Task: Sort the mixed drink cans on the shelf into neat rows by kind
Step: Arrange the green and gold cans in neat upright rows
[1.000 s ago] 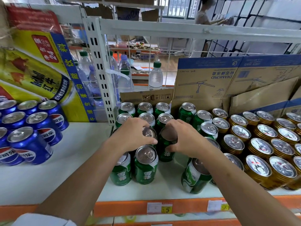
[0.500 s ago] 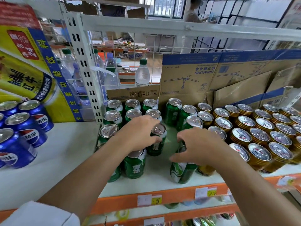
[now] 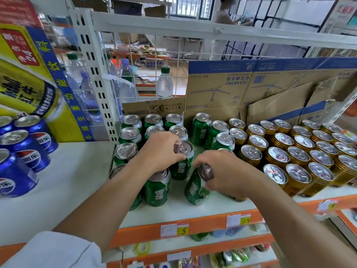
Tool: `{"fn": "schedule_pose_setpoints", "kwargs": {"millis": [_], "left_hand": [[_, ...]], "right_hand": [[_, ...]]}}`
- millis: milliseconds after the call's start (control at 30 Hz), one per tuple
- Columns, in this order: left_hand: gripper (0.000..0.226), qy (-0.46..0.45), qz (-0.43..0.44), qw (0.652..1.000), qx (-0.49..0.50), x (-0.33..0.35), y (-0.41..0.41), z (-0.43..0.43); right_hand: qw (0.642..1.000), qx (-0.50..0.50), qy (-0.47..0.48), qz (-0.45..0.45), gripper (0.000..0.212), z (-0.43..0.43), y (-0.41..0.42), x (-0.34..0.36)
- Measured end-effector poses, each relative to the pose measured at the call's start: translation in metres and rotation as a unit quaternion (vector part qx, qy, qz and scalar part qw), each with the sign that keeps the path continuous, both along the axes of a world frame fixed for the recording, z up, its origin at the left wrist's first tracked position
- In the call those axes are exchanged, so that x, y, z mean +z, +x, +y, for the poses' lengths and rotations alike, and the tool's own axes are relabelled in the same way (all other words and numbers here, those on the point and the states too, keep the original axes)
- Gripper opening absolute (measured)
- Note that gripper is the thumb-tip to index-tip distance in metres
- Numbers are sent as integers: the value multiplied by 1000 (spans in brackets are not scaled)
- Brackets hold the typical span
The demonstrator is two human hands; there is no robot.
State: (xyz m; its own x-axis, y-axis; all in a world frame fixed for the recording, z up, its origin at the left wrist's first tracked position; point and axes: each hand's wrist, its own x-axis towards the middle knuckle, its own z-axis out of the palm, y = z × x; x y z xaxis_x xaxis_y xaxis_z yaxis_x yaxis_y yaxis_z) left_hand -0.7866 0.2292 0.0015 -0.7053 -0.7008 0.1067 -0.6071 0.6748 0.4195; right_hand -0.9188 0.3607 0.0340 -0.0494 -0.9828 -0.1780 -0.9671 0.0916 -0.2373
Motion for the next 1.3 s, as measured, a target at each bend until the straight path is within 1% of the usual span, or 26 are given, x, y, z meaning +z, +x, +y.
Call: {"fn": "schedule_pose_setpoints", "kwargs": {"millis": [67,167,233,300,333,433,500,567,667,767,867,1067,1300], "left_hand": [[39,0,15,1000,-2,1,6,1],[50,8,35,999,7,6,22,6],[49,5,35,999,12,7,35,12],[47,-2,15,1000,15,8,46,18],[47,-3,-2,1000,16,9,51,21],[58,7,-77,997,7,10,58,25],[61,17,-115,993,1,9,59,26],[56,11,-130,991,-2,6,59,26],[39,3,-100,995,-4,5,58,25],[32,13,-61,998,-9,2,59,23],[31,19,-39,999,-9,1,60,22],[31,31,-13,999,-4,-1,63,23],[33,26,-14,1000,-3,-1,64,22]], "right_hand": [[999,18,-2,-27,51,-2,5,-5],[998,19,-4,-64,49,-2,10,-8],[996,10,-14,-86,47,-1,10,-8],[994,-6,-45,-98,43,0,9,-10],[994,-21,-60,-89,44,0,9,-12],[996,-65,-59,-12,51,-1,9,-13],[996,-70,-62,-13,46,-3,11,-10],[995,-65,-64,-29,44,-5,14,-8],[996,-56,-52,-38,44,-9,20,-5],[997,-50,-47,-47,43,-13,23,-4],[996,-43,-55,-53,42,-18,25,-6],[994,-31,-76,-68,33,-22,28,-10],[994,-14,-79,-79,29,-24,24,-15]]}}
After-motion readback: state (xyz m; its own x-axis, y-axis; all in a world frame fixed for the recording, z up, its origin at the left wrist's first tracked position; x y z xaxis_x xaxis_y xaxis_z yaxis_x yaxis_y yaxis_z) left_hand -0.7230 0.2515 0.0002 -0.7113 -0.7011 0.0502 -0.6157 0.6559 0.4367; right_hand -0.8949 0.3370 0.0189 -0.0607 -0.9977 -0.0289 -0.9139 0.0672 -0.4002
